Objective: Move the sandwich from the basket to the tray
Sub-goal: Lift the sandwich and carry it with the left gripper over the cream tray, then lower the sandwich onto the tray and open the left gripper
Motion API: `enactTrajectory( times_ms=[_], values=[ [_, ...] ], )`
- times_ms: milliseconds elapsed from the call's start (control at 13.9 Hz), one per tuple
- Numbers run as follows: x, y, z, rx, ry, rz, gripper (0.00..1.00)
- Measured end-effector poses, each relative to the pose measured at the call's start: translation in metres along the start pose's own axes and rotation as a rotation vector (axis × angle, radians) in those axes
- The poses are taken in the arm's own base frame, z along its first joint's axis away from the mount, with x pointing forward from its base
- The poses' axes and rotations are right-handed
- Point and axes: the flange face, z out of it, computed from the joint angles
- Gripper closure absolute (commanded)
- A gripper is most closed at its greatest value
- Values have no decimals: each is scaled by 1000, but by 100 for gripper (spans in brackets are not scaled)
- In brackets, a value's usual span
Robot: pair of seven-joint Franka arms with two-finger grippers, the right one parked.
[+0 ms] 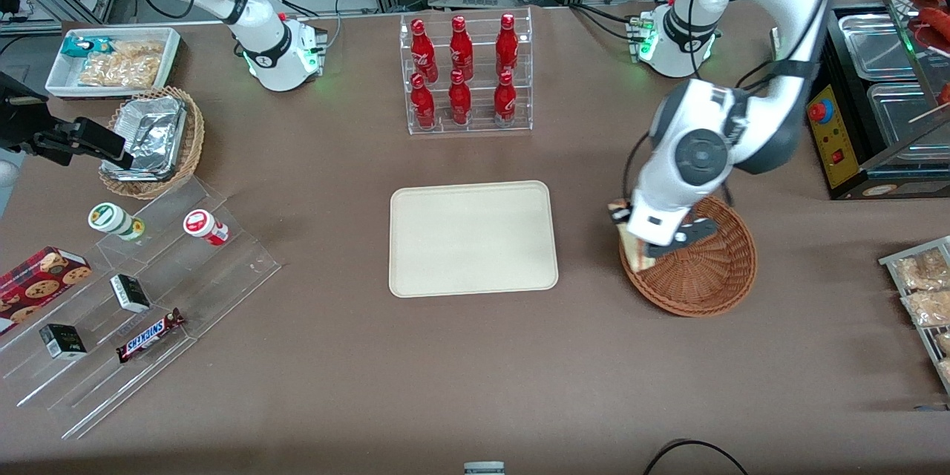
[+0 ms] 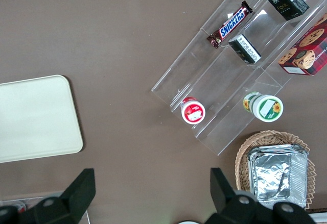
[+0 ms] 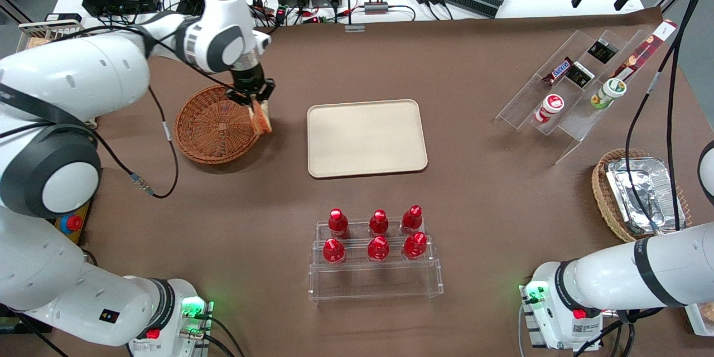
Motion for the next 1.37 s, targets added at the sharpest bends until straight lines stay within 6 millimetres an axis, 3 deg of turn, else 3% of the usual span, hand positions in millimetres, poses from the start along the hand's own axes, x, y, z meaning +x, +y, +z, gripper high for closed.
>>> enactTrajectory(
  times_ms=[288, 576, 936, 1368],
  values=[
    [-35, 89, 6, -10, 27, 116, 94],
    [-54, 155, 25, -50, 1, 150, 95],
    [-88, 212, 55, -52, -13, 152, 96],
    [-119, 265, 86, -46, -14, 87, 96]
  ],
)
